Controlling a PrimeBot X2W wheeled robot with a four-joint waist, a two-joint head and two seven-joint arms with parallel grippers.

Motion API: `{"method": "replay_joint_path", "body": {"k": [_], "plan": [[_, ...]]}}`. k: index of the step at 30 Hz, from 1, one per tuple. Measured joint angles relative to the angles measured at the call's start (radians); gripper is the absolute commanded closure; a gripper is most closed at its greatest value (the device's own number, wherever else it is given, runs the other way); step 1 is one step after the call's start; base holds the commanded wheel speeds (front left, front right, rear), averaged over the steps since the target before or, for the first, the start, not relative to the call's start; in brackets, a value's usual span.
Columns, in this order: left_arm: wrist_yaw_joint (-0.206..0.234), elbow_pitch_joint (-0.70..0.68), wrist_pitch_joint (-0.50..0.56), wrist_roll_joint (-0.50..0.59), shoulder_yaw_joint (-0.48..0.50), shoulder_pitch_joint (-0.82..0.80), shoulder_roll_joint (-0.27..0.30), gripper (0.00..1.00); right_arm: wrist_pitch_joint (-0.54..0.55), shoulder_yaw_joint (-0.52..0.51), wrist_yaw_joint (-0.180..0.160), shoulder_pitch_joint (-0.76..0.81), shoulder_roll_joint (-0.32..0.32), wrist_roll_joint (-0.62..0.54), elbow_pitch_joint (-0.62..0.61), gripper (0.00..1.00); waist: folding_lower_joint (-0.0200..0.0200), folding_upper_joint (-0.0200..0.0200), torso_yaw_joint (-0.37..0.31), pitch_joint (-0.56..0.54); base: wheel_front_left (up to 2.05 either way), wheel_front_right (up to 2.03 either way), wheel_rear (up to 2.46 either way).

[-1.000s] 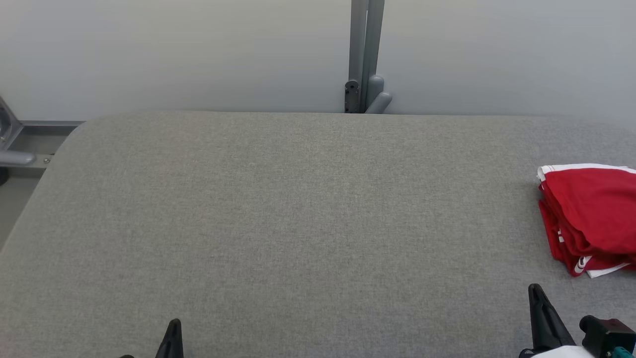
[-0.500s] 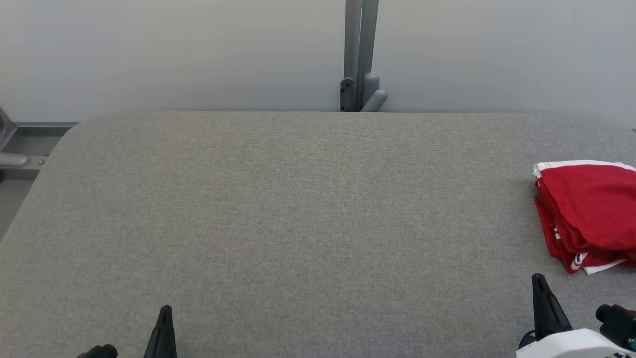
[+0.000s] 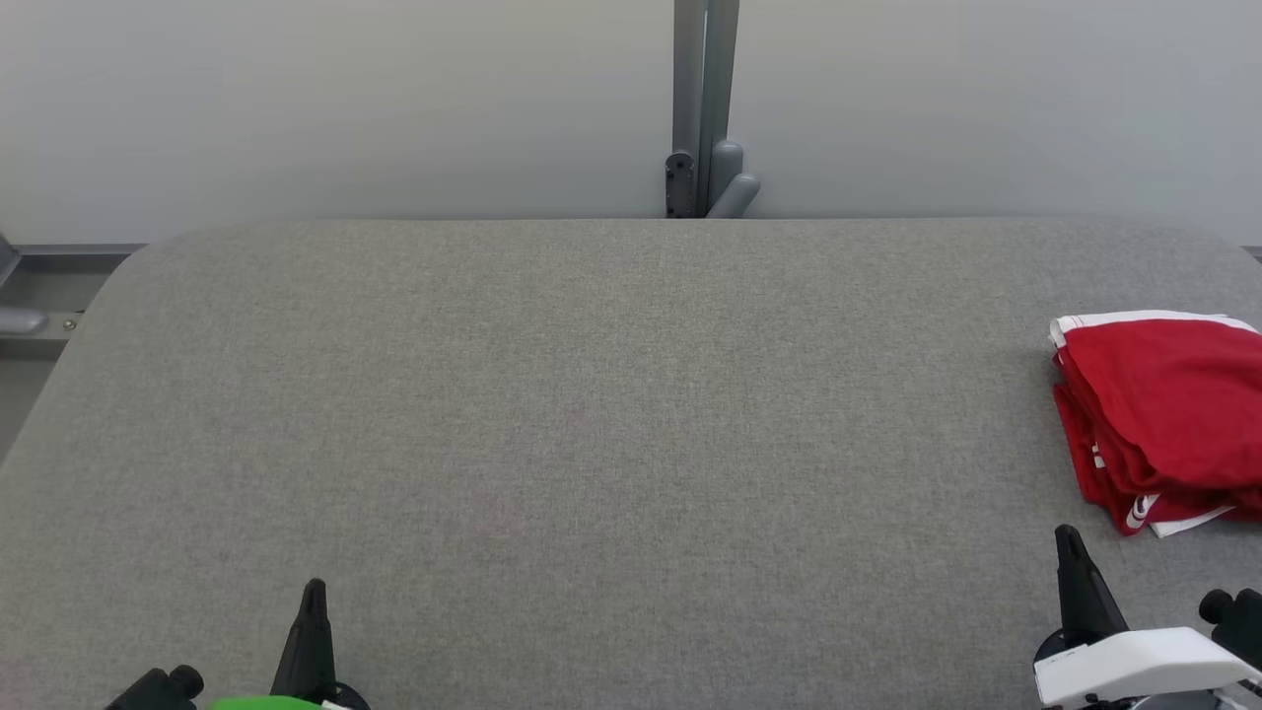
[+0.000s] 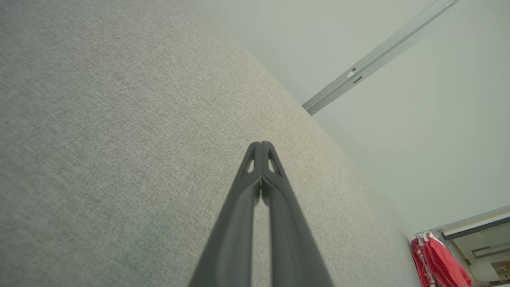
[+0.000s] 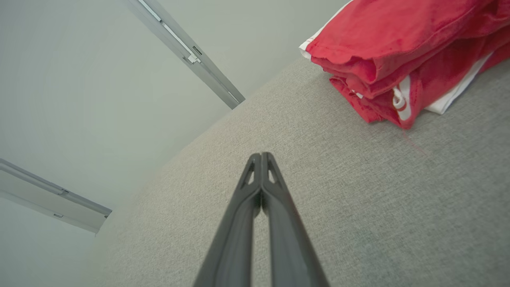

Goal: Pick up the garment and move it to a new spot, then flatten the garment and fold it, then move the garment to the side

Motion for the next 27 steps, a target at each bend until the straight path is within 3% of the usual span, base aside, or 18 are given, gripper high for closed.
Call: {"method": "replay_joint_path", "body": {"k": [27], "plan": [[0.0, -0.028, 0.082, -0.314, 0.025, -0.057, 0.011, 1.0, 0.09, -0.005, 0.0, -0.063, -0.003, 0.361, 0.008, 1.0, 0.0, 0.0, -0.026, 0.01, 0.0, 0.0, 0.0]]}}
